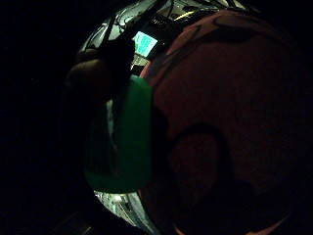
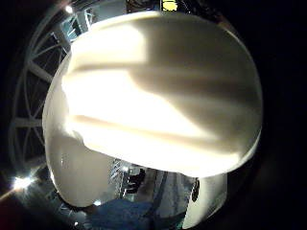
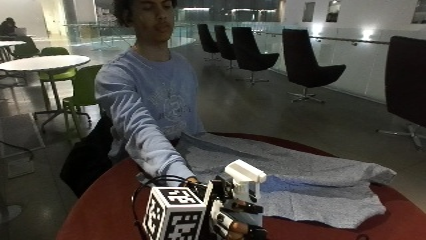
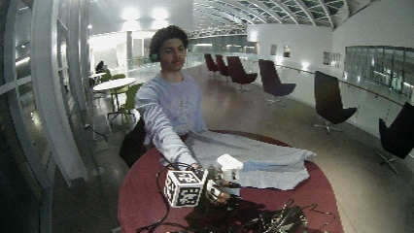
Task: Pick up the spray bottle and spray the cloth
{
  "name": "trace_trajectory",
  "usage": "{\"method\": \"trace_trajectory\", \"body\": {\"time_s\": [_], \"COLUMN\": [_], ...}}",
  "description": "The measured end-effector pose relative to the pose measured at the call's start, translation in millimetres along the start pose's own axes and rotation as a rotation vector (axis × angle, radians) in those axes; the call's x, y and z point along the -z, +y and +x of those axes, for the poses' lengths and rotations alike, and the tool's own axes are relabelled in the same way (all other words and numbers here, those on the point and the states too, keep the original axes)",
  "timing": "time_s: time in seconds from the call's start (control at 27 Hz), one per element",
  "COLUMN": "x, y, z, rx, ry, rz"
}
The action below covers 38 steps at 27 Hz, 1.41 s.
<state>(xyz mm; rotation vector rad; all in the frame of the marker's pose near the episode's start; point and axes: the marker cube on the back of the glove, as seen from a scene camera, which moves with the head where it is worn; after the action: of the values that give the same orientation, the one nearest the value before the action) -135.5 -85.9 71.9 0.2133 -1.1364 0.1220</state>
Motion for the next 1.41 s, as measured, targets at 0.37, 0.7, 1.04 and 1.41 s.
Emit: {"method": "trace_trajectory", "body": {"time_s": [0.37, 0.7, 1.04, 1.41], "x": [31, 71, 64, 39], "y": [17, 93, 182, 179], "z": [-16, -51, -89, -127], "rx": [0.088, 0.141, 0.053, -0.12], "ry": [0.024, -0.023, -0.049, 0.358], "rz": [-0.101, -0.252, -0.453, -0.718]}}
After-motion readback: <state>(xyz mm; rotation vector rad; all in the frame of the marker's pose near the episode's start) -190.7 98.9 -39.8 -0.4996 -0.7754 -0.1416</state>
